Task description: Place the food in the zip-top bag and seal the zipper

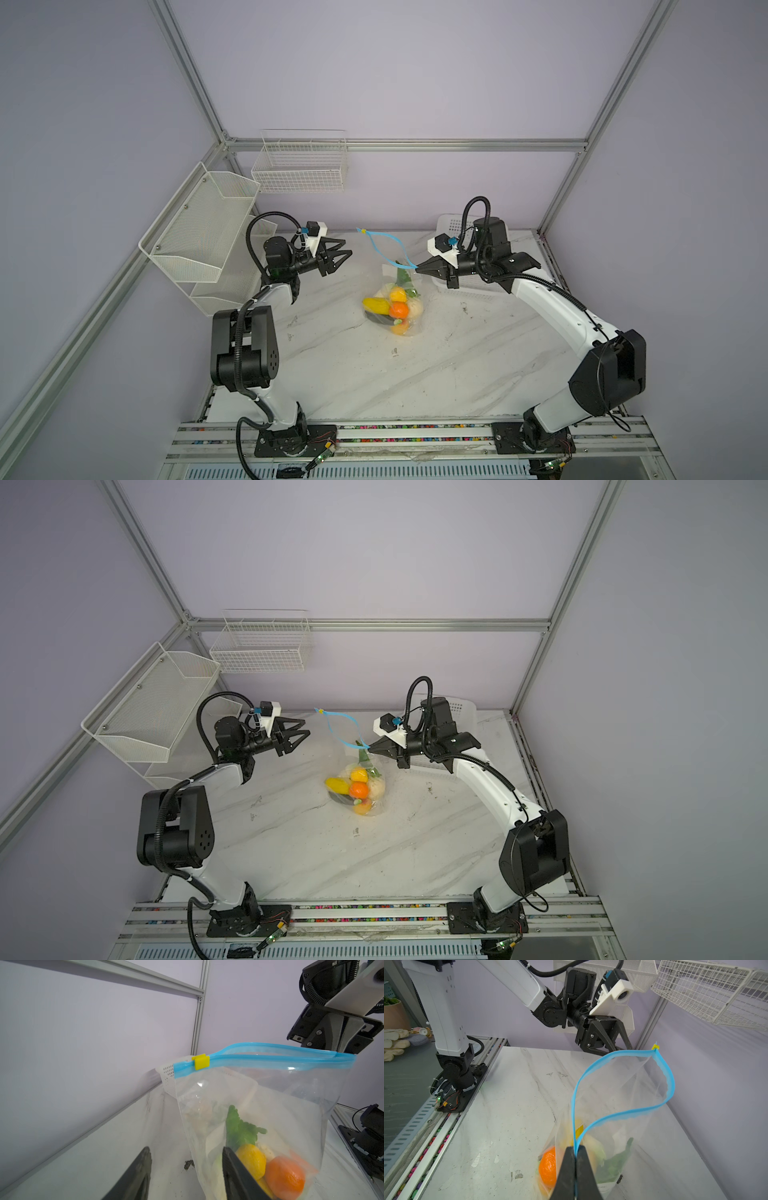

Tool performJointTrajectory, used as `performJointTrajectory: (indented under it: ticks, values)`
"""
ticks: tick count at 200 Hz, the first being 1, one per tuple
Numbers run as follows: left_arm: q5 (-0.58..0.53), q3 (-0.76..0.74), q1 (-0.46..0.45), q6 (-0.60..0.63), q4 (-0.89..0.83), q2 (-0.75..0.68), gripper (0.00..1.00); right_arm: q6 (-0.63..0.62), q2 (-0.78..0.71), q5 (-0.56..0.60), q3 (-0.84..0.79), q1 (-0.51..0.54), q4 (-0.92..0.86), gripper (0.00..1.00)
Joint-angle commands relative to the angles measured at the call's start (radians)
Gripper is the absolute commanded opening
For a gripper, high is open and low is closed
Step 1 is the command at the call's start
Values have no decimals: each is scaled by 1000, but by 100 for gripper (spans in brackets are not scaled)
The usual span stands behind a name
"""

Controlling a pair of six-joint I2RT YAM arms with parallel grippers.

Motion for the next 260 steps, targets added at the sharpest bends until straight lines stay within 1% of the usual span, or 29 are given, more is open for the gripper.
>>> performJointTrajectory:
  ticks: [1, 11, 61, 99, 120, 140, 161, 205, 222, 260]
  values:
    - [48, 127, -17, -161, 304, 48, 54, -35, -5, -26, 32, -4, -30, 0]
    - [59, 149, -21, -202, 374, 76, 53, -35, -6, -26, 32, -5, -31, 0]
    - [89, 245, -65, -190, 332, 141, 51, -33, 4, -17, 38, -5, -34, 0]
    - [119, 251, -95, -194, 335, 165, 49, -28, 9, -2, 42, -4, -33, 0]
    - [125, 244, -95, -197, 341, 170, 46, -26, 11, 0, 44, -5, -34, 0]
    - [126, 239, -93, -200, 346, 170, 39, -24, 14, 4, 47, -4, -33, 0]
    - [128, 232, -92, -214, 356, 172, 34, -22, 18, 8, 50, -5, -33, 0]
    - [128, 203, -90, -226, 366, 159, 9, -21, 12, 23, 47, -4, -32, 0]
    - [125, 194, -86, -233, 367, 146, 0, -21, 9, 31, 45, -6, -31, 0]
    - [106, 152, -70, -234, 336, 82, 0, -19, 0, 47, 43, -5, -33, 0]
